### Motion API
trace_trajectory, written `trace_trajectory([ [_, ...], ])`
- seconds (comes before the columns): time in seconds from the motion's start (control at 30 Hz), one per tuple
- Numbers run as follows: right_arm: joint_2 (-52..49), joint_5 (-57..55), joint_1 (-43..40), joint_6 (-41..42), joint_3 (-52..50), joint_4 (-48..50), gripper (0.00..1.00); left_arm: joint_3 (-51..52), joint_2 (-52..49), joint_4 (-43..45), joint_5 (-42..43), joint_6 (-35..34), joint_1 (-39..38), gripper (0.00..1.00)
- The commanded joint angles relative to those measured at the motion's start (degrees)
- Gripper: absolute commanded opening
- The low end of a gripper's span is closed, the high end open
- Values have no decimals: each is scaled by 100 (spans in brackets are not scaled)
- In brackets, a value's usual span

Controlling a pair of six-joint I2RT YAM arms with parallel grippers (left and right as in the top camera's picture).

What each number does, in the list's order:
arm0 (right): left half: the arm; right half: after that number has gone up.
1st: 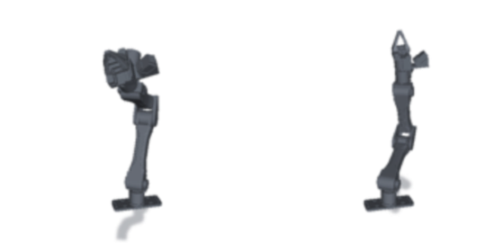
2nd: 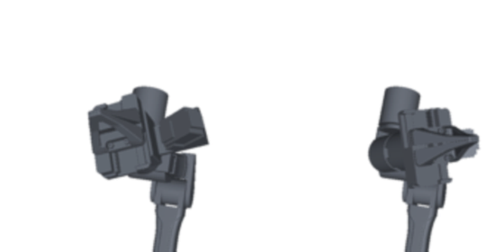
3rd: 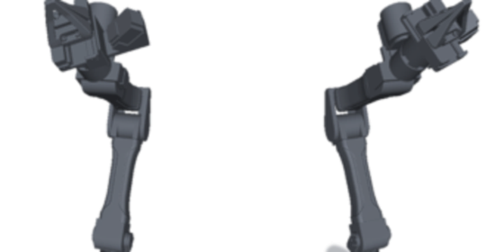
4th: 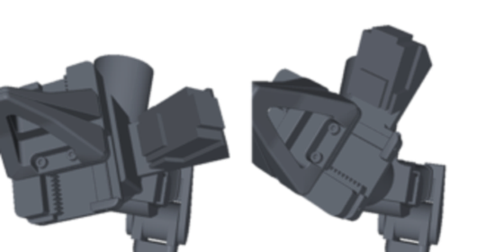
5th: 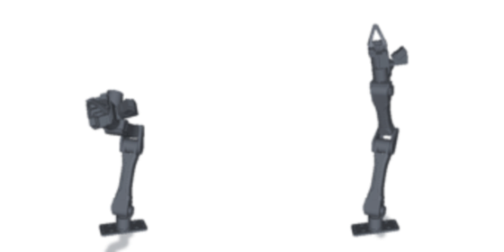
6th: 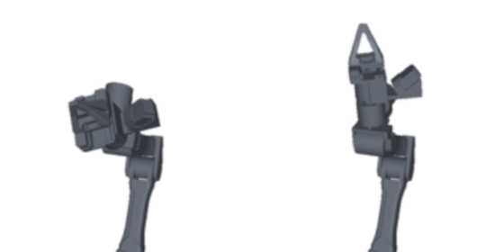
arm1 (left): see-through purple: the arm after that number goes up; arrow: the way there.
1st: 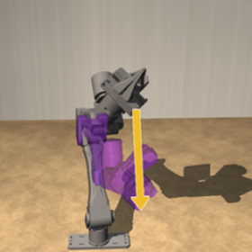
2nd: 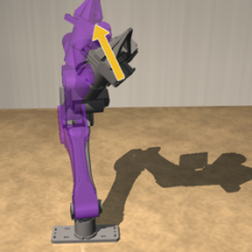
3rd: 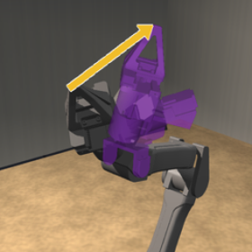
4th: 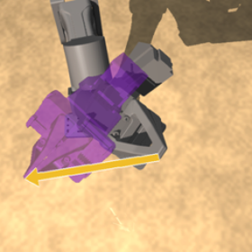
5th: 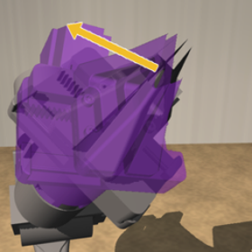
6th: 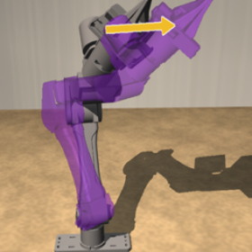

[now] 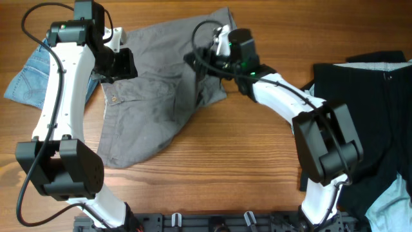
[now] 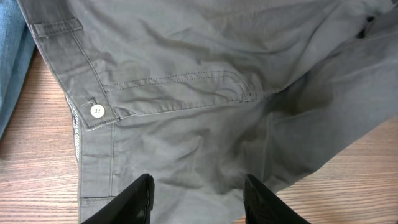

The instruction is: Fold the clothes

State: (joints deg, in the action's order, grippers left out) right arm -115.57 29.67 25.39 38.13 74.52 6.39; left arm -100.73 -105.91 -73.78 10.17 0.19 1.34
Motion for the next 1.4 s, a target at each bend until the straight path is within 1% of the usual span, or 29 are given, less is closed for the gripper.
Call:
trace_trajectory([
  [0.0, -125, -549, -48, -1222, 48, -507, 74, -7, 15, -4, 33, 85, -2, 47],
  [0.07, 116, -341, -293, -1342, 48, -990, 72, -7, 15, -17, 33, 87, -2, 48],
  [0.13, 435, 273, -595, -1692, 48, -1344, 72, -7, 15, -46, 31, 87, -2, 48],
  [0.23, 922, 1176, -1014, -2500, 48, -2055, 76, -7, 15, -66, 31, 87, -2, 49],
  [0.3, 1062, 1276, -1156, -2815, 48, -2542, 78, -7, 15, -66, 31, 87, -2, 49],
  [0.37, 1078, 905, -1231, -2977, 48, -3206, 78, -7, 15, -66, 33, 87, -2, 50],
  [0.4, 1036, 546, -1228, -2973, 46, -3508, 74, -7, 15, -66, 31, 87, -2, 49],
  [0.43, 992, 48, -1207, -2826, 46, -3829, 64, -7, 15, -68, 31, 87, -2, 49],
  [0.47, 949, -365, -1182, -2651, 35, -4044, 50, -7, 15, -70, 33, 87, -2, 50],
  [0.5, 879, -960, -1169, -2326, -33, -4321, 25, -7, 15, -70, 33, 87, -2, 50],
  [0.53, 820, -1191, -1169, -2149, -107, -4371, 18, -7, 15, -72, 35, 85, -2, 50],
  [0.57, 756, -1202, -1169, -2116, -221, -4325, 17, -7, 15, -79, 52, 85, -2, 50],
  [0.6, 682, -1078, -1169, -2120, -299, -4227, 20, -7, 15, -85, 74, 85, -2, 50],
  [0.63, 538, -817, -1167, -2153, -343, -4072, 37, -7, 15, -90, 74, 85, -2, 50],
  [0.67, 413, -599, -1167, -2157, -363, -3917, 49, -7, 15, -92, 74, 85, -2, 50],
  [0.7, 310, -400, -1167, -2162, -367, -3764, 58, -7, 15, -92, 74, 87, -2, 51],
  [0.73, 70, 17, -1141, -2162, -367, -3375, 64, -7, 15, -94, 74, 85, -2, 51],
  [0.8, -212, 391, -1016, -2159, -367, -2924, 63, -7, 15, -129, 74, 87, -2, 51],
  [0.9, -374, 382, -789, -2162, -367, -2796, 62, -7, 15, -186, 72, 87, -2, 52],
  [0.93, -398, 365, -658, -2159, -367, -2785, 56, -7, 15, -205, 72, 87, -2, 52],
  [0.97, -402, 289, -584, -2159, -367, -2787, 44, -7, 15, -216, 72, 87, -2, 52],
  [1.0, -402, 203, -522, -2149, -367, -2806, 28, -7, 15, -216, 72, 87, -2, 52],
  [1.03, -400, 186, -516, -2149, -365, -2855, 19, -7, 15, -216, 72, 87, -2, 52],
  [1.07, -313, 138, -616, -2188, -337, -3091, 4, -7, 15, -216, 72, 87, -2, 57],
  [1.1, -192, 66, -741, -2284, -295, -3329, 5, -7, 15, -219, 72, 87, -2, 60],
  [1.2, 468, -348, -1185, -2496, -87, -4227, 4, -7, 15, -214, 72, 87, -2, 63],
  [1.23, 1054, -715, -1462, -2564, 87, -4859, 4, -7, 15, -212, 72, 90, 0, 65],
  [1.3, 1956, -1215, -1816, -2616, 313, -5731, 4, -7, 15, -212, 72, 90, 0, 65],
  [1.37, 2774, -1585, -2085, -2739, 385, -6301, 4, -7, 15, -212, 72, 90, 0, 66],
])
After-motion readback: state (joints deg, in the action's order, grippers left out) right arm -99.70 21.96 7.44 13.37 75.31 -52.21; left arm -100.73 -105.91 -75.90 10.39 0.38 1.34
